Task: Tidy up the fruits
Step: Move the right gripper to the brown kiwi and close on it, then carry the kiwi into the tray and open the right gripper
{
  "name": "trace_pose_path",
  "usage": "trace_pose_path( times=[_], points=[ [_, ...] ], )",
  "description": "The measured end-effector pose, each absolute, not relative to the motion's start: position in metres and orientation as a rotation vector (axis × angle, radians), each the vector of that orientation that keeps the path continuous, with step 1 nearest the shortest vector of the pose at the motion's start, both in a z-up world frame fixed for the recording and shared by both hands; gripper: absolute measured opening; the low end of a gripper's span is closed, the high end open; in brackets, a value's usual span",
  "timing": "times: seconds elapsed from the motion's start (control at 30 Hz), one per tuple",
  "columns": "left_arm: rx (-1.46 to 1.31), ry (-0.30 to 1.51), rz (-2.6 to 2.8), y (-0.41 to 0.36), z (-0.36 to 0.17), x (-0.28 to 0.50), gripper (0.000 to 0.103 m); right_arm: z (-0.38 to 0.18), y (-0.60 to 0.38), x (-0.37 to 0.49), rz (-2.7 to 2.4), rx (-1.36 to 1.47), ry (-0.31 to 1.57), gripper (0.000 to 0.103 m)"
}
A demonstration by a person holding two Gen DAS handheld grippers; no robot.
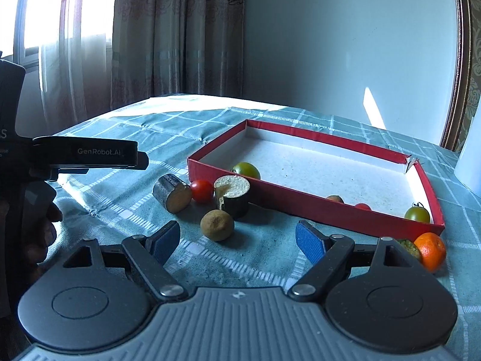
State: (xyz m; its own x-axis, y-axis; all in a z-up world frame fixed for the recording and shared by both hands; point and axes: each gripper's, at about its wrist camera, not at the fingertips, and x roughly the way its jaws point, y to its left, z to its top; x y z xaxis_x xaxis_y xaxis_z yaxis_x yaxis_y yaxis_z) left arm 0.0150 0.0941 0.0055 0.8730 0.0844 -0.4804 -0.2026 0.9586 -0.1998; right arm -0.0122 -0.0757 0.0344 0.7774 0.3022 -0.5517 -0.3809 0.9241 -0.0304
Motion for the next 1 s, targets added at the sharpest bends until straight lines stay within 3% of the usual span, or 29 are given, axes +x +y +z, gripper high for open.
trace_pose_path(
  times=[0.1,0.17,0.23,0.37,0.43,0.47,0.73,1.0],
  points=[
    [-0.256,0.486,0.140,0.095,0.006,0.014,0.098,0.031,-0.068,-0.001,0.372,-0.143,0.592,0.082],
    [-0.260,0.484,0.139,0.095,0.006,0.014,0.098,0.028,-0.064,0.007,0.377,-0.154,0.618,0.074],
    [-0.262,0.486,0.133,0.095,0.006,0.014,0.098,0.023,-0.061,0.016,0.384,-0.152,0.651,0.058],
    [-0.261,0.485,0.130,0.094,0.006,0.013,0.099,0.019,-0.065,0.028,0.383,-0.101,0.683,0.051],
    [-0.261,0.488,0.128,0.094,0.006,0.014,0.099,0.019,-0.065,0.029,0.383,-0.106,0.682,0.031],
    [-0.259,0.490,0.128,0.093,0.006,0.014,0.099,0.019,-0.065,0.029,0.386,-0.109,0.680,0.029],
    [-0.253,0.497,0.133,0.093,0.005,0.016,0.099,0.026,-0.073,0.016,0.420,-0.088,0.652,0.028],
    [-0.243,0.498,0.126,0.092,0.004,0.016,0.099,0.076,-0.141,0.031,0.277,-0.026,0.491,0.029]
  ],
)
